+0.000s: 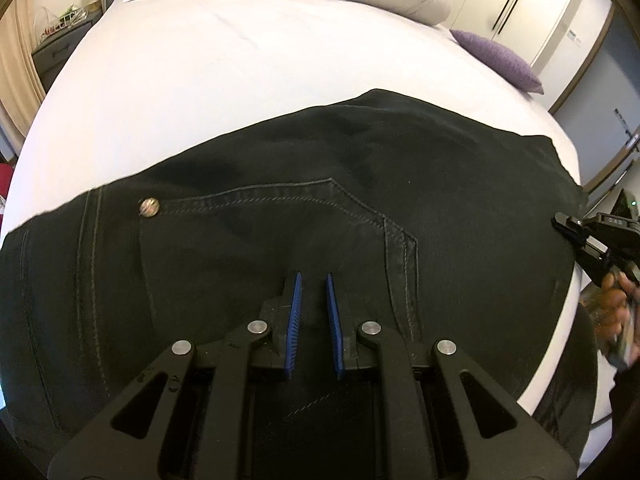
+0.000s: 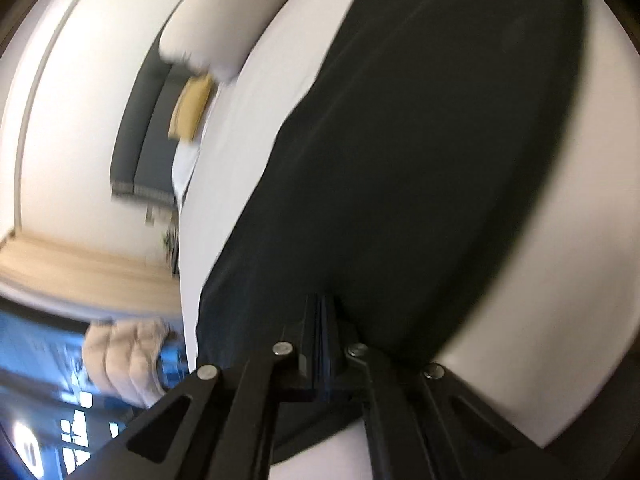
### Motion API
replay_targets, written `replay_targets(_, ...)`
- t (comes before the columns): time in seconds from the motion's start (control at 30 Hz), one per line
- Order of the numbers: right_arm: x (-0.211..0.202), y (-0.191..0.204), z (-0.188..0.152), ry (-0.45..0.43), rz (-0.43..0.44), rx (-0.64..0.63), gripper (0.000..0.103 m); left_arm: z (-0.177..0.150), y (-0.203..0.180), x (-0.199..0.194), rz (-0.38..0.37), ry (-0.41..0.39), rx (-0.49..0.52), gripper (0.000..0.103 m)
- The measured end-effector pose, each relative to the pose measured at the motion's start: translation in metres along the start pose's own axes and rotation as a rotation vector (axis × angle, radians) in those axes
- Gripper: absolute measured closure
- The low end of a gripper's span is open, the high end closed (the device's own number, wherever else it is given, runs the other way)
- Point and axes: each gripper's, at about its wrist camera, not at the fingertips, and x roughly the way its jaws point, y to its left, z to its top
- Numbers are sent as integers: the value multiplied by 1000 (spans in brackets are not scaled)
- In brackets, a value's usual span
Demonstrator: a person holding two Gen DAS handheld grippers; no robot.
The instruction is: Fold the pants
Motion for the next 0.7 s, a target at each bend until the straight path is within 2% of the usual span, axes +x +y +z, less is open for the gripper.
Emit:
replay_targets(0.13, -40, -20, 21, -118, -74, 26, 103, -9, 13, -7, -25, -5, -21, 90)
replay_targets(0.2, -62, -19, 29, -184, -152, 28, 102, -12, 20, -13, -31, 2, -39, 90)
replay_targets(0.23, -74, -17, 30, -212, -180, 28, 85, -13, 22, -17, -33, 9, -59, 90)
replay_targets(0.27, -92, -12, 30, -262, -208, 18, 54, -14, 22, -21, -29, 14, -75, 90)
replay_targets(0.33, -118, -5, 26, -363, -228, -15, 30, -13, 23, -32, -12, 9, -90, 90)
replay_targets(0.4, -140, 1, 26, -451, -217, -58, 29, -10, 20, -40, -20, -8, -91, 90)
replay_targets(0.43, -144, -1, 29, -464, -205, -59, 29, -7, 18, -40, -34, -12, -96, 90)
replay_targets(0.5, -137, -7, 40, -453, -195, -6, 39, 0, 10, -43, -80, -20, -104, 90)
replay_targets(0.53, -135, -16, 43, -444, -191, 27, 54, 5, 4, -41, -98, -21, -102, 90)
replay_targets(0.57, -135, -28, 46, -432, -181, 65, 61, 10, -3, -38, -110, -18, -96, 90)
replay_targets(0.6, -122, -32, 49, -427, -167, 113, 62, 14, -11, -35, -129, -16, -87, 90)
replay_targets(0.7, -118, -56, 56, -417, -182, 193, 65, 23, -31, -29, -189, -7, -65, 90)
